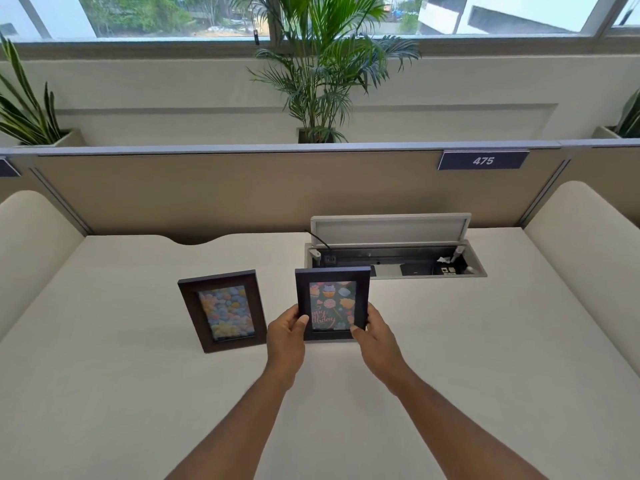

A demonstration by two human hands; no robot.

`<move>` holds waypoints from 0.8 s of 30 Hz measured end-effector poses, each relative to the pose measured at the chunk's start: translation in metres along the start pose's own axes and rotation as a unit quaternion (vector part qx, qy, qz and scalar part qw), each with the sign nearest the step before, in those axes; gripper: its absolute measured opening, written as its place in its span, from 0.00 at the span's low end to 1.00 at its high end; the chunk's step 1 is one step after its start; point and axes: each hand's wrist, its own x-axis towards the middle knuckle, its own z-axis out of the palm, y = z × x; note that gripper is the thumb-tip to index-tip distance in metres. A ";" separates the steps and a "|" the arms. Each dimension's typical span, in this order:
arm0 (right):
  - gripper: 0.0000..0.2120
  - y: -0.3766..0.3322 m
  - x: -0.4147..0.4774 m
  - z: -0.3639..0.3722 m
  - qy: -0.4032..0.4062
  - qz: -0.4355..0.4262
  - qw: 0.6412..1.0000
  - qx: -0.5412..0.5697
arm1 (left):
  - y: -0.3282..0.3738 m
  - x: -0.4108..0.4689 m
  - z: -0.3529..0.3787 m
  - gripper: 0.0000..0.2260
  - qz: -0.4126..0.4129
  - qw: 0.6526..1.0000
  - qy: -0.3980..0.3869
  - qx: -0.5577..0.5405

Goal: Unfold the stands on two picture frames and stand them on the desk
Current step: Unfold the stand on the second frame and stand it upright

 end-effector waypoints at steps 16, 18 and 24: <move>0.24 0.009 0.004 0.002 -0.036 0.067 0.997 -0.003 | -0.002 -0.006 0.002 0.17 -0.039 0.999 -0.001 0.012; 0.30 0.010 0.001 0.000 -0.040 0.098 0.994 -0.012 | 0.000 -0.012 -0.001 0.20 -0.045 0.999 -0.002 0.003; 0.40 0.014 -0.022 0.000 -0.035 0.154 0.985 -0.075 | -0.006 -0.050 -0.013 0.25 -0.057 0.997 0.005 0.049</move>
